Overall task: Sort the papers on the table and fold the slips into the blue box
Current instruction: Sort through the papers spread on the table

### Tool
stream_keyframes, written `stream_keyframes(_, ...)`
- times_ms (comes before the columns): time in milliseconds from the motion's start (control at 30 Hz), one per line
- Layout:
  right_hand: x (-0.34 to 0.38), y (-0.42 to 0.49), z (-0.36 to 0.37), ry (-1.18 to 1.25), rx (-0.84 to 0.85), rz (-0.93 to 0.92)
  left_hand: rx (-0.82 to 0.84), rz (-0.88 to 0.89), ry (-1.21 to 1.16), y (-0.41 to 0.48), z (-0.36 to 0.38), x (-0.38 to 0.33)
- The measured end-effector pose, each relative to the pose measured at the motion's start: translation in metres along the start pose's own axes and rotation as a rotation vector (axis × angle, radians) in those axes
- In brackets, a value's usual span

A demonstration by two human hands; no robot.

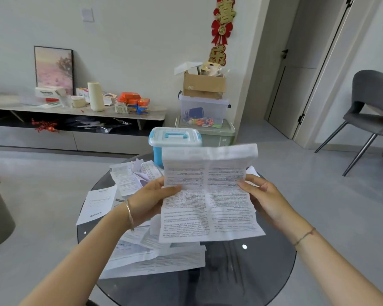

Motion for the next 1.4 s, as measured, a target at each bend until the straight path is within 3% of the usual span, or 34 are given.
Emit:
stream_keyframes(167,-0.003,0.000,-0.001,0.070,0.020,0.054,0.052,-0.052,-0.170,-0.002,-0.002,0.002)
stream_keyframes(267,0.001,0.001,-0.001,0.038,0.000,0.025,0.076,-0.105,-0.151,-0.003,-0.003,0.001)
stream_keyframes(367,0.002,0.001,0.001,-0.121,0.017,-0.024,-0.011,-0.118,0.144,0.003,-0.002,0.006)
stream_keyframes(467,0.001,0.000,0.005,-0.245,0.017,-0.085,0.042,-0.070,0.523,0.003,0.007,0.011)
stream_keyframes(600,0.003,-0.003,0.012,-0.298,0.082,-0.112,0.184,-0.211,0.633,0.003,0.019,0.025)
stream_keyframes(700,0.004,0.000,0.008,-0.294,0.029,-0.097,0.072,-0.098,0.698,0.009,0.020,0.023)
stream_keyframes(800,-0.002,0.003,-0.003,-0.105,-0.164,-0.018,-0.158,0.060,0.504,0.015,0.013,0.015)
stream_keyframes(867,-0.012,0.004,-0.001,0.049,-0.190,0.091,-0.230,0.094,0.324,0.018,0.013,0.015)
stream_keyframes(1000,-0.024,0.004,0.024,-0.011,-0.070,0.166,-0.209,0.079,0.214,0.025,0.023,0.022)
stream_keyframes(1300,-0.016,0.007,0.041,-0.149,-0.110,0.023,-0.151,0.032,0.234,0.031,0.028,0.029)
stream_keyframes(1400,-0.017,0.009,0.038,-0.247,-0.207,-0.078,-0.143,0.047,0.262,0.030,0.028,0.029)
Point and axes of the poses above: each hand's wrist, its own y-axis towards the middle knuckle, its own z-axis out of the palm, x = y × z, the point moved 4 cm from there along y, towards the middle knuckle, and after that the axes turned 9 degrees about -z, right-handed, at the moved point
